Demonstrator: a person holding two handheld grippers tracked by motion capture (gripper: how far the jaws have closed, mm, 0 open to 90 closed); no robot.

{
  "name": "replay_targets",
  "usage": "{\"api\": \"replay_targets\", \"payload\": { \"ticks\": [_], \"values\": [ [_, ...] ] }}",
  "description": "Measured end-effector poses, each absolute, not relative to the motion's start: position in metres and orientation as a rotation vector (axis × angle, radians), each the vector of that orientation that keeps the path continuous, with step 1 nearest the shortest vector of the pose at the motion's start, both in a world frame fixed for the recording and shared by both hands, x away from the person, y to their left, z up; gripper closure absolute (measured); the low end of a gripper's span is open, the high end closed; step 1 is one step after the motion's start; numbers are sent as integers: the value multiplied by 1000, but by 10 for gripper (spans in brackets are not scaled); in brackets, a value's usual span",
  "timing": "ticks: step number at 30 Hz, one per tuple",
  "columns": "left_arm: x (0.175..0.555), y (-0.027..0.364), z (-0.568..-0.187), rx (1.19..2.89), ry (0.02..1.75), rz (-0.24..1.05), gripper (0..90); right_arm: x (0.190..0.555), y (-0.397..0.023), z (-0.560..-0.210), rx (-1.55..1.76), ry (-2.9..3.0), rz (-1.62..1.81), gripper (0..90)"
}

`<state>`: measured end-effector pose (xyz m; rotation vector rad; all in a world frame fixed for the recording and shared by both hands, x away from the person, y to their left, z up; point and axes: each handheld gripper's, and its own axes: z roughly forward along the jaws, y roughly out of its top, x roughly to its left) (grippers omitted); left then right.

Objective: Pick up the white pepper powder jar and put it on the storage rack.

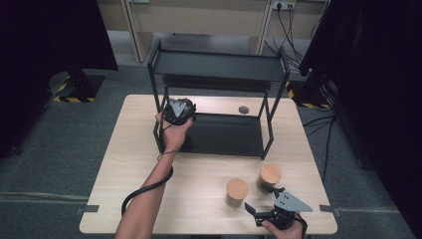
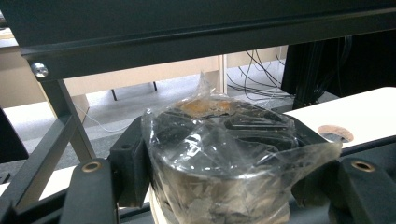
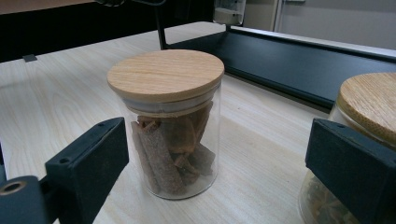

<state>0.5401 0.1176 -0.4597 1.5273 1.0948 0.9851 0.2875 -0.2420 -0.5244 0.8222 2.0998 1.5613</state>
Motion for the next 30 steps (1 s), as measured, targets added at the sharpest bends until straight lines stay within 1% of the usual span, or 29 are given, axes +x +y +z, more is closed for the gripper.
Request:
{"api": "replay_targets", "payload": {
  "ticks": [30],
  "values": [
    [552, 112, -479, 1537, 1116, 946, 349, 288, -242, -524, 821, 2102, 1562, 61]
  ]
}}
